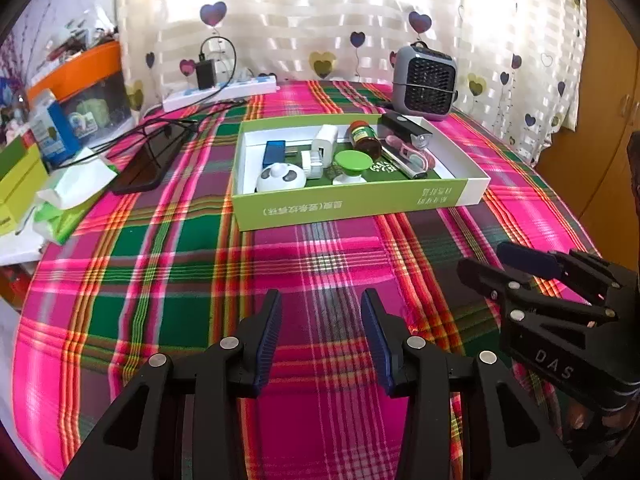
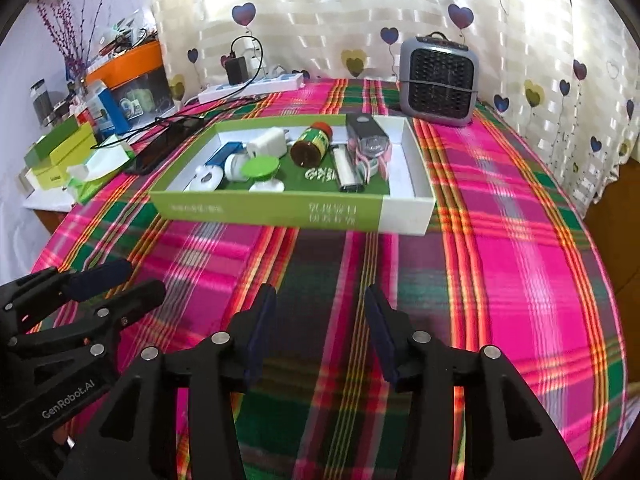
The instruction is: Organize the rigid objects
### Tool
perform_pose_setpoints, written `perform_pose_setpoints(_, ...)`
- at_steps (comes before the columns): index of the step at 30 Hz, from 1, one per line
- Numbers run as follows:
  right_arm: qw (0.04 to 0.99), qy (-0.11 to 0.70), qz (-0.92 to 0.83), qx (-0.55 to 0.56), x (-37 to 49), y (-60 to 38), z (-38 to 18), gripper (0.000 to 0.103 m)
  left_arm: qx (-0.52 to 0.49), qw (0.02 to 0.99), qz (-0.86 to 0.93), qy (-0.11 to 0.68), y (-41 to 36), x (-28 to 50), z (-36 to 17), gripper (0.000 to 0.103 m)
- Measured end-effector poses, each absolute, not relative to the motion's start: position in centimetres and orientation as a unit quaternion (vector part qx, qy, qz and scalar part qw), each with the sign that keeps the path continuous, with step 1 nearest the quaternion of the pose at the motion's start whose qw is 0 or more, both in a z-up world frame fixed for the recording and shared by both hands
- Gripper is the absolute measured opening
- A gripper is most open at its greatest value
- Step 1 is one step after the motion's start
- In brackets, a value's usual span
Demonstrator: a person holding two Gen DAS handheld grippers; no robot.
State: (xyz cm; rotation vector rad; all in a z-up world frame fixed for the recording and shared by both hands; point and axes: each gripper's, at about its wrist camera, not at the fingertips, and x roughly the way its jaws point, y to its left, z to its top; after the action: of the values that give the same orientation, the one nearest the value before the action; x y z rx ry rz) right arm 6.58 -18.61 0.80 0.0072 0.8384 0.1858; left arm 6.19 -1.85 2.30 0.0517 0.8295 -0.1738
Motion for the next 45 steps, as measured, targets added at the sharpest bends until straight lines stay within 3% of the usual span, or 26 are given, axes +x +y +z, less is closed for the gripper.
perform_pose_setpoints(11, 0.911, 0.407, 0.065, 0.0, 4.9, -18.7, 0.1, 0.048, 0.035, 0.899, -0.082, 0.428, -2.8, 5.7, 0.4, 0.04)
perform_pose_setpoints(45, 0.918, 0.395, 0.034, -0.005, 4.5, -19.1, -0.9, 0.054, 0.031, 0.912, -0.051, 0.405, -3.6, 5.1, 0.0, 0.041)
